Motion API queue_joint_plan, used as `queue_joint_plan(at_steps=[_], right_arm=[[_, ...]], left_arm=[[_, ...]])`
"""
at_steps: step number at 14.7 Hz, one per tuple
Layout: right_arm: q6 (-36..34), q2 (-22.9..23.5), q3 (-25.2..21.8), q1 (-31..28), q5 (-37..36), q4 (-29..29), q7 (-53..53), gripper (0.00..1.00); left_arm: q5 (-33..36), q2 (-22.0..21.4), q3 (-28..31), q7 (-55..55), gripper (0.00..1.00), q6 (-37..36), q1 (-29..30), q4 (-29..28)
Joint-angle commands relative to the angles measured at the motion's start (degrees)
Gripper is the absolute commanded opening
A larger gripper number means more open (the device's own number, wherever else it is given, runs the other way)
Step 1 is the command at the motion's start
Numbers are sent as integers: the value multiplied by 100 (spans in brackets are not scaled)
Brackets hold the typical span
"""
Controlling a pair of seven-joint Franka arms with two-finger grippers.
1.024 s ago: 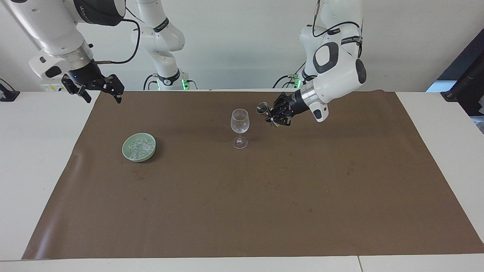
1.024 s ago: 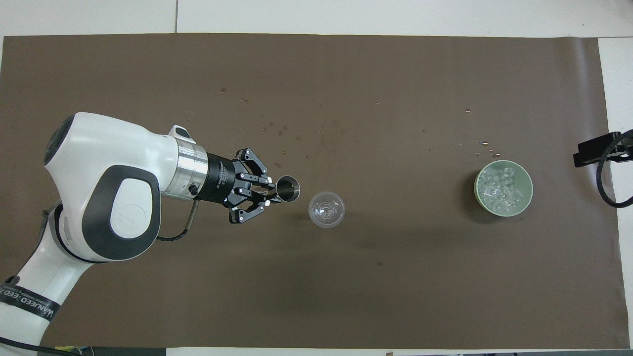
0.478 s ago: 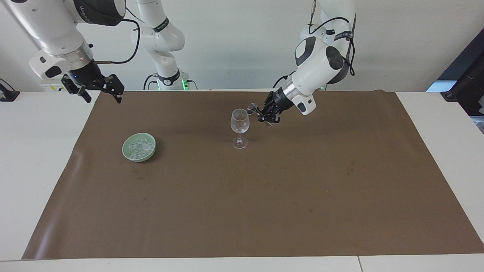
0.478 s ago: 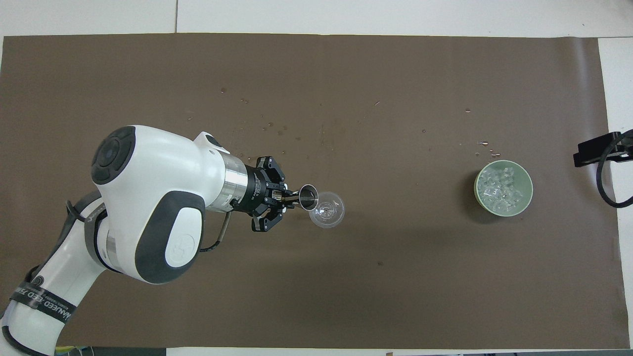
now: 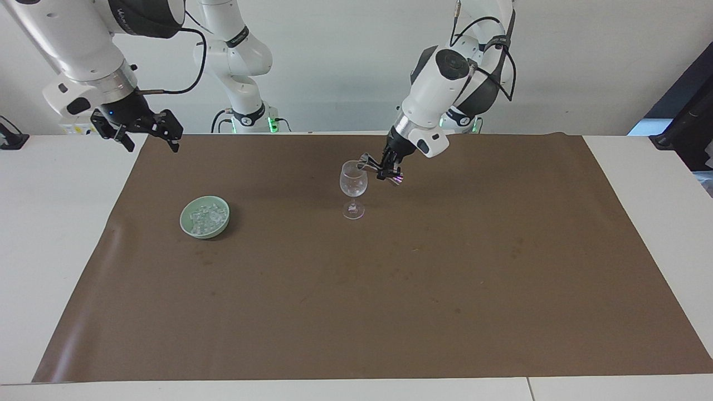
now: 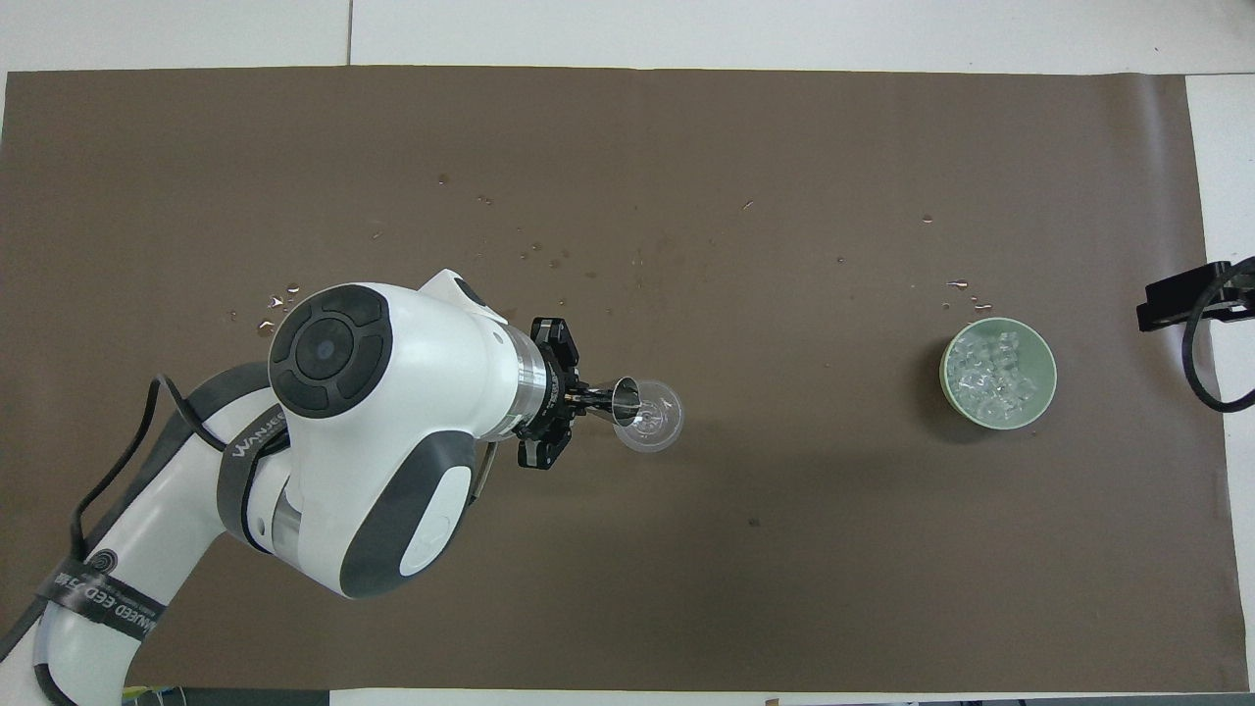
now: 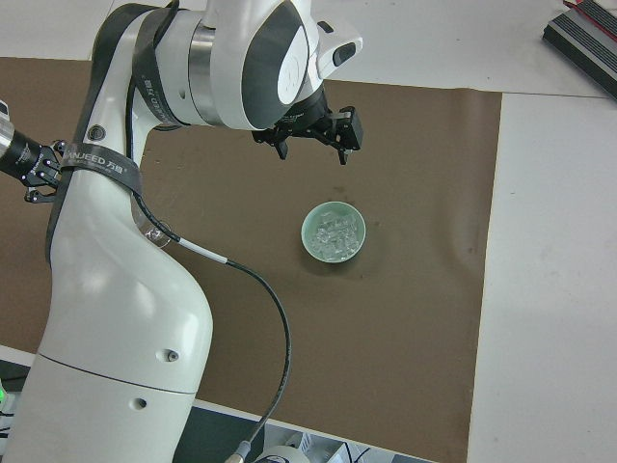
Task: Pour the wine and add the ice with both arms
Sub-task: 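Tilt the silver cup to pour into the clear glass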
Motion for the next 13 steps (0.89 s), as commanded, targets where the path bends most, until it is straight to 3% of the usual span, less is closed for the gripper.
queue_joint_plan(at_steps=[1, 8, 11, 13], right_arm=[[-109, -83, 18, -65, 71, -71, -120, 100], [-6, -223, 35, 93, 289, -368, -469, 100], [1047, -618, 35, 190, 448, -1368, -961, 100], [1611, -794, 18, 112, 982, -1914, -1715, 100]], left_arm=[[688, 106, 46, -493, 0, 18, -230, 207], [1814, 106, -16, -951, 0, -96, -530, 295], [2166, 97, -130, -960, 0, -324, -556, 348], [2386, 80, -253, -960, 0, -368, -556, 339]])
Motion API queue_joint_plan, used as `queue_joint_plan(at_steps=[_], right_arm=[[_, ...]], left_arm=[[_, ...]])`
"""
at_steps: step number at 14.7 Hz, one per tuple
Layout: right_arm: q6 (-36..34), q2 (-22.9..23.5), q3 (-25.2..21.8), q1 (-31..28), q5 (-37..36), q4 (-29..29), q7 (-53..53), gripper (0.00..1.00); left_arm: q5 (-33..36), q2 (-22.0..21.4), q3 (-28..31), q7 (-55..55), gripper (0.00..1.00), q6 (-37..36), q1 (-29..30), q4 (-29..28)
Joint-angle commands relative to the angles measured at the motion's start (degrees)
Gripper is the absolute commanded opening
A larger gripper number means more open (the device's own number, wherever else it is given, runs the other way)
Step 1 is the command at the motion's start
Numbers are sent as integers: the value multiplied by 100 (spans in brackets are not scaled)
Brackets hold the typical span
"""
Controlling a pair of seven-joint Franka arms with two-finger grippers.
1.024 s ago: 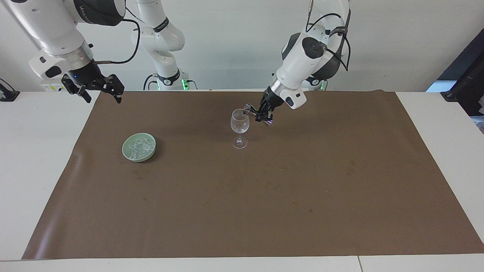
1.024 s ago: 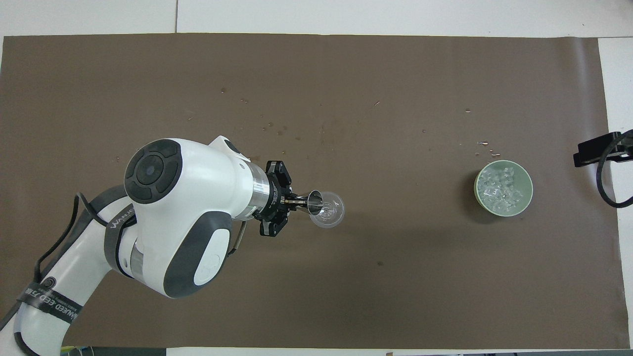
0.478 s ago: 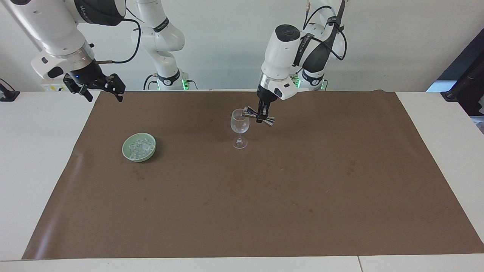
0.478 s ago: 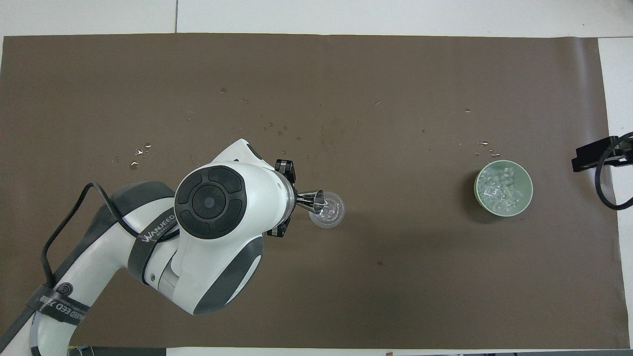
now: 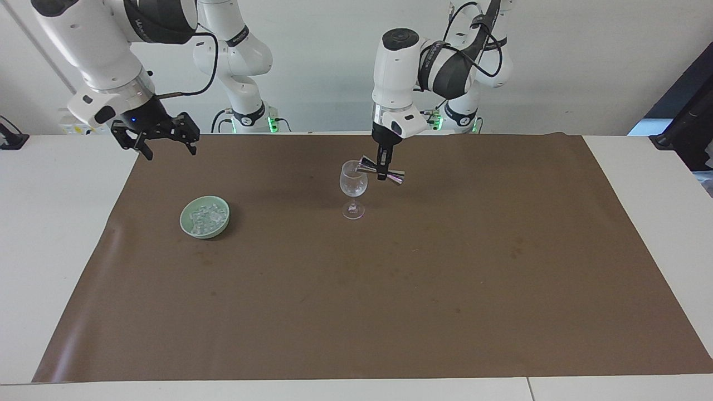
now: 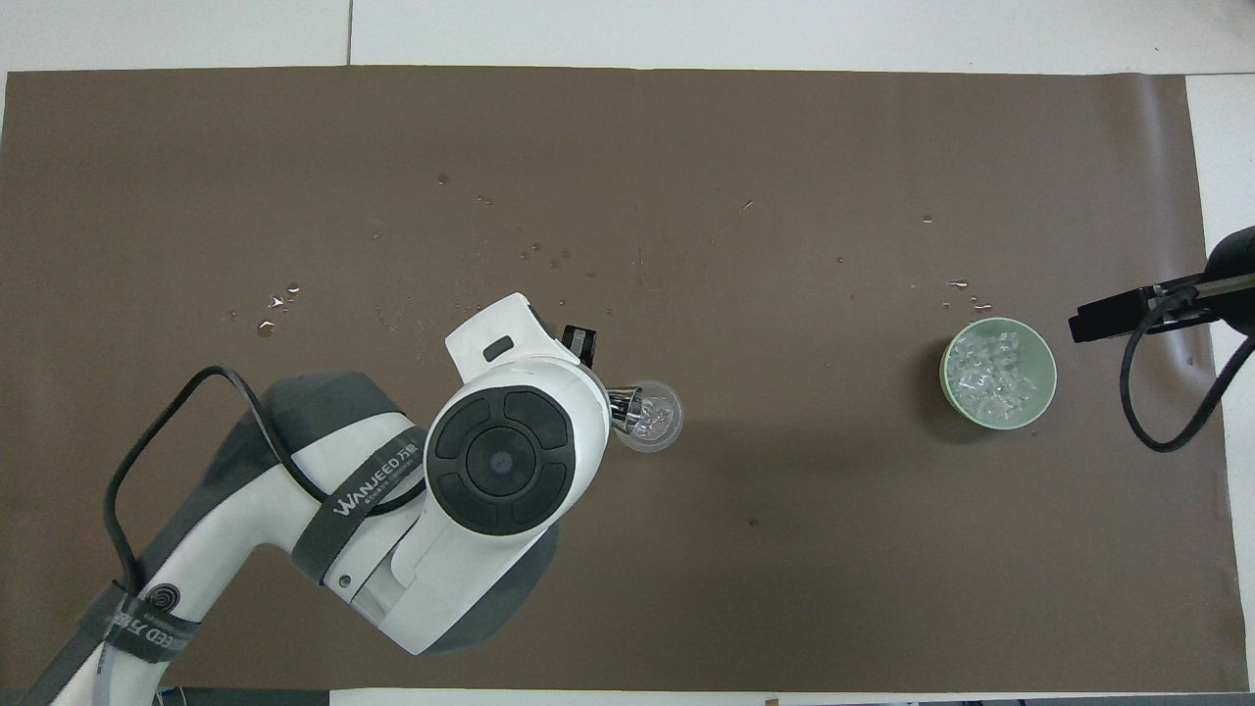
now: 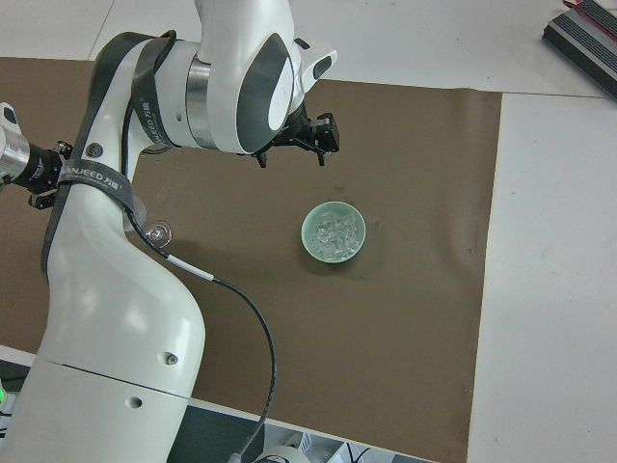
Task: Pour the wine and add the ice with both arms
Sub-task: 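Carry the cup back with the left gripper while the right gripper reaches the bowl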
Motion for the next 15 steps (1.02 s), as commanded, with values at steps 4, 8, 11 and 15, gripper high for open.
queue_joint_plan(at_steps=[4, 8, 11, 15], right_arm=[[919, -594, -36, -152, 494, -1376, -1889, 100], [1999, -296, -45, -336, 494, -1929, -3304, 91], [2502, 64, -36, -486, 494, -2001, -3922, 63], [3221, 74, -28, -434, 520, -2579, -3913, 54]], left_arm=[[995, -20, -291, -605, 0, -267, -93, 135], [1655, -46, -423, -1002, 0, -285, -224, 135], [1823, -64, -423, -1002, 0, -512, -251, 135], [1902, -90, -449, -985, 0, -549, -243, 143]])
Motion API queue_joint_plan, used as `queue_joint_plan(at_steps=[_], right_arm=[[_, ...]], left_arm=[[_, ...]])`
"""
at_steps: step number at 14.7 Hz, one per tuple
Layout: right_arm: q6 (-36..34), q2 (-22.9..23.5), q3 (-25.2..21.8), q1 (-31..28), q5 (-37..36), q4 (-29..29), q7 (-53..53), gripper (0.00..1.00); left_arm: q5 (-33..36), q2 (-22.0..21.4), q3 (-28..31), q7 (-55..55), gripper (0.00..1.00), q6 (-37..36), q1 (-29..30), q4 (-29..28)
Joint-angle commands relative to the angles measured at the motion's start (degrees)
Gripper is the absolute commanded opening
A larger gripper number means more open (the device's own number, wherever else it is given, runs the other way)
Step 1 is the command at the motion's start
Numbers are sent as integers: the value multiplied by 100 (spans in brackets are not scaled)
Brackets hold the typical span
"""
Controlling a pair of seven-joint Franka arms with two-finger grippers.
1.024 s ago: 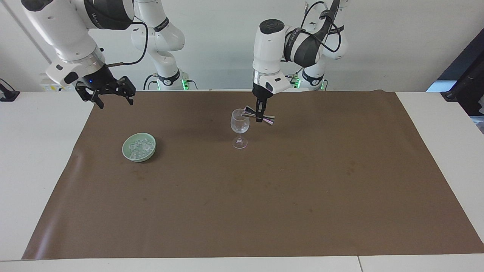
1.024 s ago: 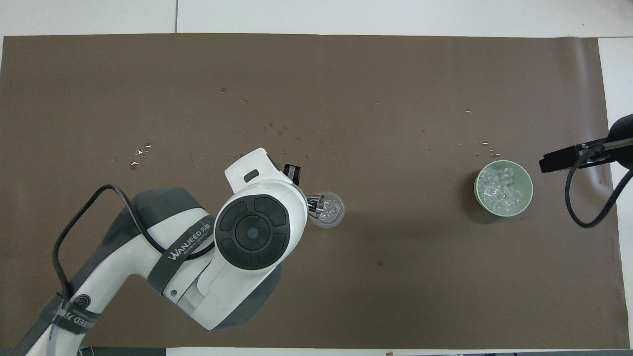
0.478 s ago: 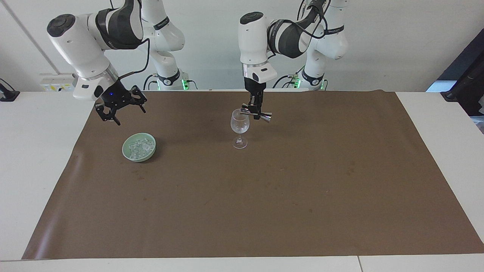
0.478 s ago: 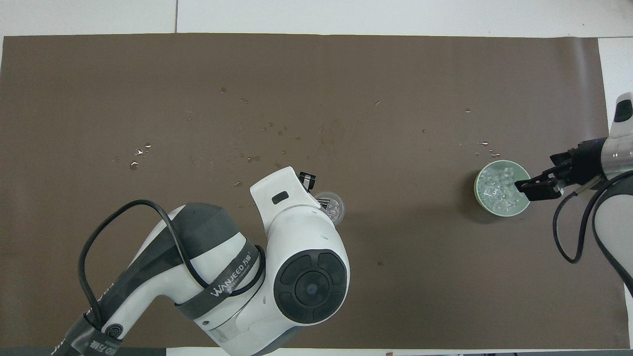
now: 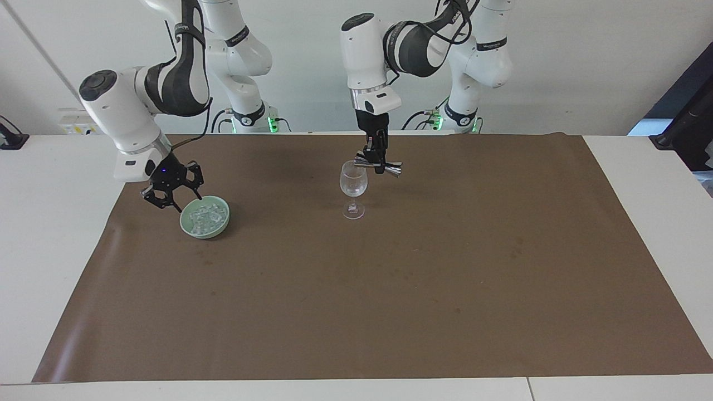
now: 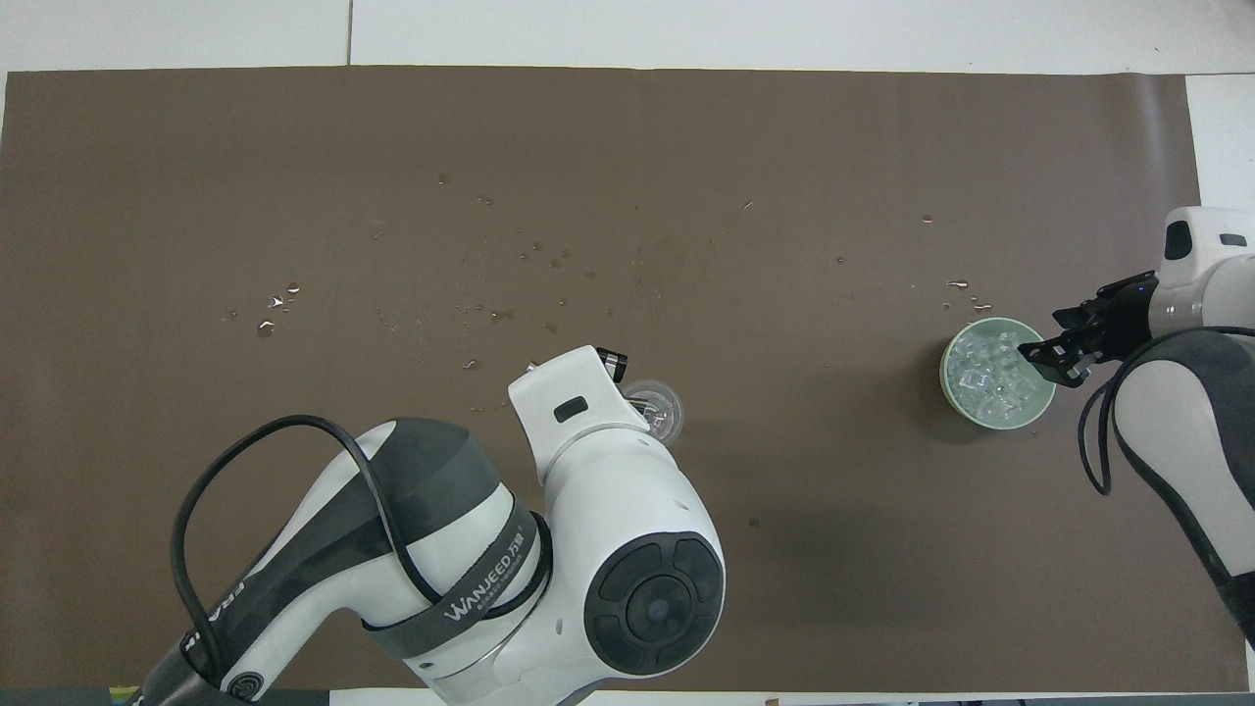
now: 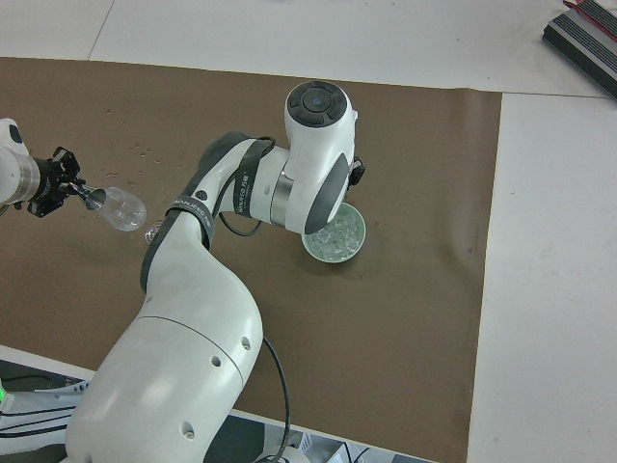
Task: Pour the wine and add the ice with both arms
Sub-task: 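Carry the cup back with the left gripper while the right gripper reaches the bowl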
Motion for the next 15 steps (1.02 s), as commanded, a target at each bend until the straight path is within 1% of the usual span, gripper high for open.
queue_joint_plan(at_steps=[1, 4, 6, 7, 8, 9, 12, 15], right_arm=[[586, -119, 47, 18, 139, -530, -143, 54], [1061, -110, 47, 114, 139, -881, -55, 54], [1317, -119, 47, 150, 139, -1136, -29, 54], [1387, -110, 47, 150, 139, -1172, -29, 54], [1458, -76, 47, 159, 209, -1225, -29, 54], [1519, -67, 47, 194, 331, -1295, -29, 54], [1520, -110, 47, 203, 341, -1392, -29, 54], [1721, -163, 47, 203, 341, -1603, -55, 54]], left_arm=[[76, -39, 14, -93, 0, -168, -32, 100], [-283, -4, 31, -59, 0, -177, 108, 188], [-853, -74, 49, 116, 0, -98, 388, 189], [-1117, -83, 49, 257, 0, -11, 538, 180], [-1450, -92, 75, 397, 0, 86, 653, 171], [-1845, -92, 75, 607, 0, 165, 889, 171], [-3364, -83, 84, 1871, 0, 184, 1688, 180], [-4429, -92, 84, 2594, 0, 245, 2488, 49]])
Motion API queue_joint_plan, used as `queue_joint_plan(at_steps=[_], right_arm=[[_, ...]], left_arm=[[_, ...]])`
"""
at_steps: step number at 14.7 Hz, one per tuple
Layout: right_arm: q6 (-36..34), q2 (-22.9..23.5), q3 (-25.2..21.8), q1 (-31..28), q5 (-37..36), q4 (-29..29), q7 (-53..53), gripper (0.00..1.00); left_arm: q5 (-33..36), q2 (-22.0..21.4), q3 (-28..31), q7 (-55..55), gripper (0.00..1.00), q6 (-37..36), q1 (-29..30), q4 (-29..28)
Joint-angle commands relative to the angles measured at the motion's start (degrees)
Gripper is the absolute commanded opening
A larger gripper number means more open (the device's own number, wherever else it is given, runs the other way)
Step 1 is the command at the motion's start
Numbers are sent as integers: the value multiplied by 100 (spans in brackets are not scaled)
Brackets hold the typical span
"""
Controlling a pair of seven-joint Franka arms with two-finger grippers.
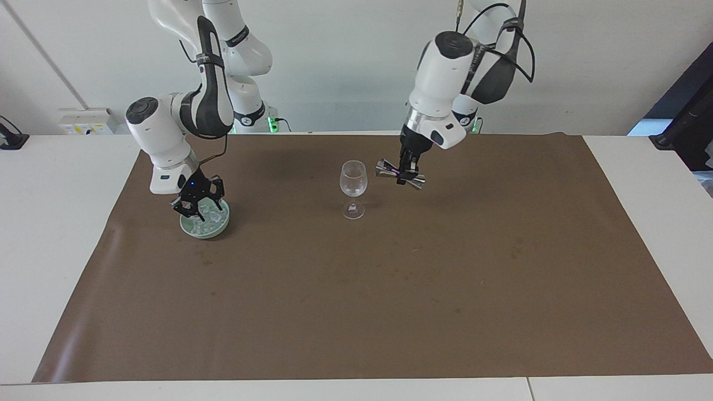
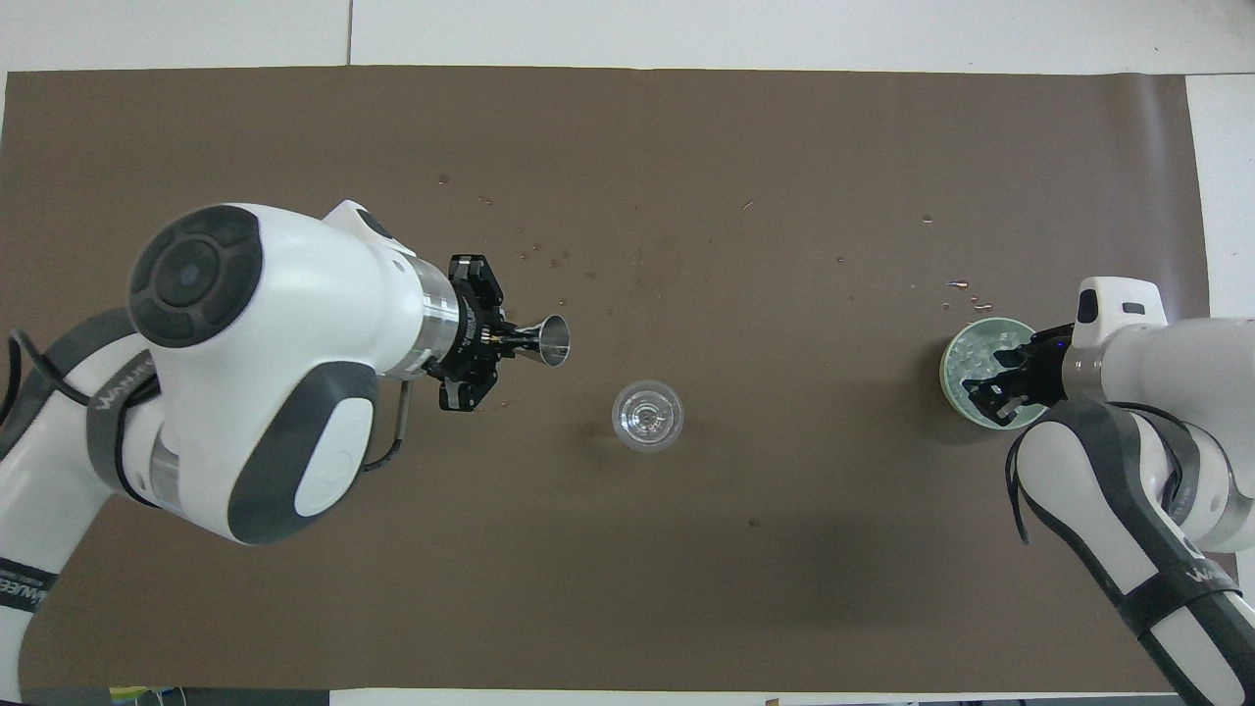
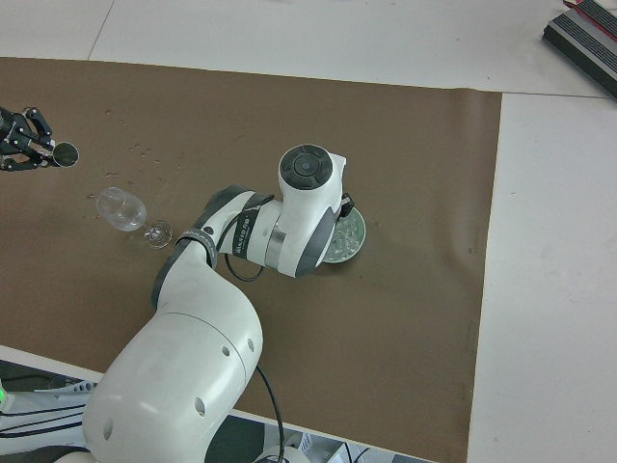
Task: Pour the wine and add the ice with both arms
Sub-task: 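Set the cup down with the left gripper while the right gripper grasps ice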
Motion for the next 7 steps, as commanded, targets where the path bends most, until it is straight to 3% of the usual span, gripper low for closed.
queue_joint_plan(at_steps=[1, 7], right_arm=[[297, -156, 6, 3, 116, -270, -66, 54], [482, 37, 6, 178, 116, -252, 196, 54]], left_arm=[[-1043, -76, -52, 714, 0, 128, 718, -191], [-3013, -94, -52, 3006, 0, 119, 2239, -884]])
